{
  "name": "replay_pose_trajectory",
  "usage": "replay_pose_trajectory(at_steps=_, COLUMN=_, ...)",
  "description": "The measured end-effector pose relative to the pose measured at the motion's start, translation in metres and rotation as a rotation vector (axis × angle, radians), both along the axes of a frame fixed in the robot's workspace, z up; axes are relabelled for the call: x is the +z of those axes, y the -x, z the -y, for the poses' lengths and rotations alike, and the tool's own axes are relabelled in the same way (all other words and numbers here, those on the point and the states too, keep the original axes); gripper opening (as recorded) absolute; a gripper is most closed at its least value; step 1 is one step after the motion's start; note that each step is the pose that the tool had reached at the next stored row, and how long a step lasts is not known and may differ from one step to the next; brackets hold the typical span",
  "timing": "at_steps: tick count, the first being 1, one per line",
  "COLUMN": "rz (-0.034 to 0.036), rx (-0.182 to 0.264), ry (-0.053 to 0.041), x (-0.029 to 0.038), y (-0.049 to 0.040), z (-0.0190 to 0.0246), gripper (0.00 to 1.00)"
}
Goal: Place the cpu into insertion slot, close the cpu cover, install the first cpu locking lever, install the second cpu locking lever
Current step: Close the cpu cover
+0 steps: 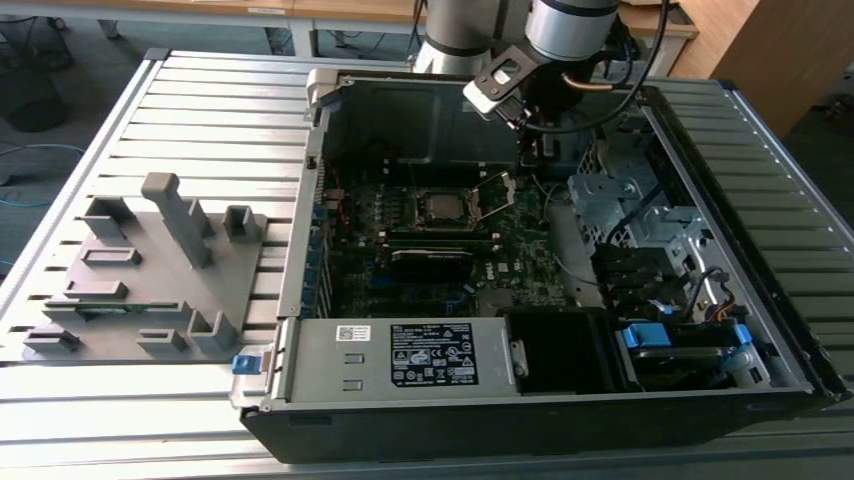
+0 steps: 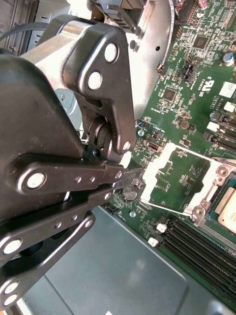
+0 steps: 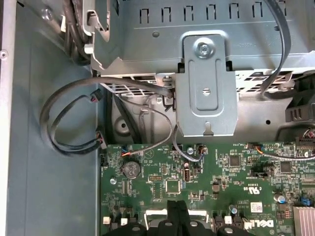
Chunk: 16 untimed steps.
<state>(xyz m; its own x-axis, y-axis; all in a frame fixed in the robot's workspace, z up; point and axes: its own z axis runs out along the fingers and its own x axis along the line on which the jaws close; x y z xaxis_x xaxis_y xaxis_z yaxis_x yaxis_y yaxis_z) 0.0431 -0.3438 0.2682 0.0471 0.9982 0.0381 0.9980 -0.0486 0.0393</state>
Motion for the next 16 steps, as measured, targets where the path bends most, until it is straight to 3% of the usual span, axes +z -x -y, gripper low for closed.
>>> replay_pose_trajectory(at_steps=9, rz=-0.0014, rx=0.0, ry=-0.0006, x=-0.0052, y=-0.0023, z=0.0, gripper=0.1)
replay_pose_trajectory(at_steps=16, rz=-0.0073, rx=0.0, ry=-0.0005, x=-0.0078, y=-0.0108, z=-0.0002, gripper=0.1)
